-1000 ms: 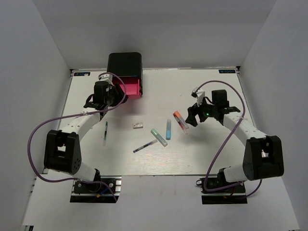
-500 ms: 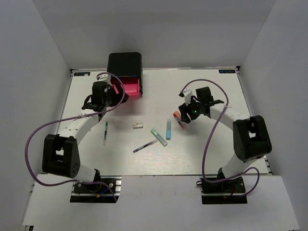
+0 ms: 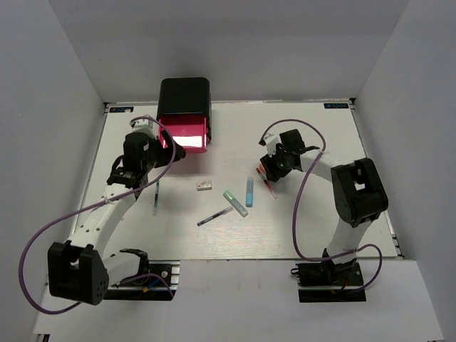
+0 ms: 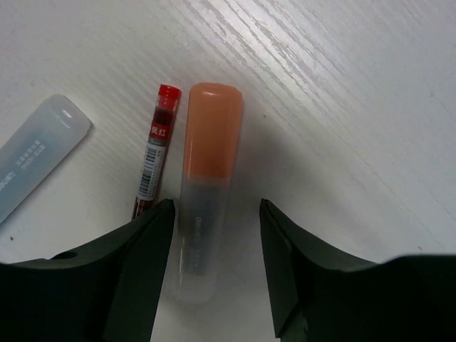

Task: Sort the stationery into containers
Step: Open the drawer in the storage box, then pick up the pen from the center of the board, then place the pen in the drawer.

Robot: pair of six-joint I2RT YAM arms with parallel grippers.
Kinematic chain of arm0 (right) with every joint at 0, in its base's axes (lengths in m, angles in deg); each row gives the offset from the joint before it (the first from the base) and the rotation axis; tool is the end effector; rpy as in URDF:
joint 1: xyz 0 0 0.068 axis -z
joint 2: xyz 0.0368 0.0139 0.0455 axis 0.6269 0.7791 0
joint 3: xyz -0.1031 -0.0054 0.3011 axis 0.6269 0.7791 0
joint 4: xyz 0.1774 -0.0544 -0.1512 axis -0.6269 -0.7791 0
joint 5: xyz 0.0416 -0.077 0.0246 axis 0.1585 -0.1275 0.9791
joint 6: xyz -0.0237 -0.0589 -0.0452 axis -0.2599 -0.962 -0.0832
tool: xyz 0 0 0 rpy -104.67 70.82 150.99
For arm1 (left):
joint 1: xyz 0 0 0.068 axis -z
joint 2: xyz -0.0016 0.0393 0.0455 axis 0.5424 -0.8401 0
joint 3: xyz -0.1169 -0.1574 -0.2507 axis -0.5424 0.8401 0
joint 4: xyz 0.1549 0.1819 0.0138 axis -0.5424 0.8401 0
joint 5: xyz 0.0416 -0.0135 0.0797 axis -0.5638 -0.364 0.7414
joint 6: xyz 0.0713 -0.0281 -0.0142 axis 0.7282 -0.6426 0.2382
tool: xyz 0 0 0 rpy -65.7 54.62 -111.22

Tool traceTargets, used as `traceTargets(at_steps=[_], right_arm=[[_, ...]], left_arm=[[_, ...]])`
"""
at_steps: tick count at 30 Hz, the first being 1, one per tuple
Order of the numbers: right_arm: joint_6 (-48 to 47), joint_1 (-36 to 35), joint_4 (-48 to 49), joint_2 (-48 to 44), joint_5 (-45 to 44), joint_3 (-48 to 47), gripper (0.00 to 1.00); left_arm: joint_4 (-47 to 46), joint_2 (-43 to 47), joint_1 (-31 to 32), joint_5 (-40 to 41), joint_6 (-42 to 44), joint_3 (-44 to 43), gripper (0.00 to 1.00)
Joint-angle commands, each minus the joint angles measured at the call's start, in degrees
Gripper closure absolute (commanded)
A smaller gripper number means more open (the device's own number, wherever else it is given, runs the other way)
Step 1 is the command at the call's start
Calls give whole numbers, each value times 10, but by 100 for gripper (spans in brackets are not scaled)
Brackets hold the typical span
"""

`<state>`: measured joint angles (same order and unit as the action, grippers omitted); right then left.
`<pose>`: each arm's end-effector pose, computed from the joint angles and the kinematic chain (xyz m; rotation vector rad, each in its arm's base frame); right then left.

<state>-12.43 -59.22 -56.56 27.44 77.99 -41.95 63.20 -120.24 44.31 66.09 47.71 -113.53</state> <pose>0.3488 0.1446 0.2008 -0.9499 2.3117 0.2663 0.2433 -0.0531 0.3200 -0.2197 2.0740 -0.4523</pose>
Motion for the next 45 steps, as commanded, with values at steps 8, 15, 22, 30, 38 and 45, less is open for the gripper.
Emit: traceTargets(at_steps=[8,15,22,30,38,45], right_arm=[[-20,-17,10,39,-61,-28,61],[-56,-17,-31,19,6,-70,100],[-135,-49,-33,-35,180,-173,100],[-145,-148,51,23,274,-337,100],[-70,-220,220,116,263,-428,100],[-31,-240,247,235,205,-524,100]], left_arm=[[117,143,0,52,-28,73,9],[163,201,0,65,-66,108,9],[190,217,0,79,-119,138,9],[237,223,0,113,-170,161,9],[256,217,0,123,-170,167,10],[219,218,0,61,-170,167,13]])
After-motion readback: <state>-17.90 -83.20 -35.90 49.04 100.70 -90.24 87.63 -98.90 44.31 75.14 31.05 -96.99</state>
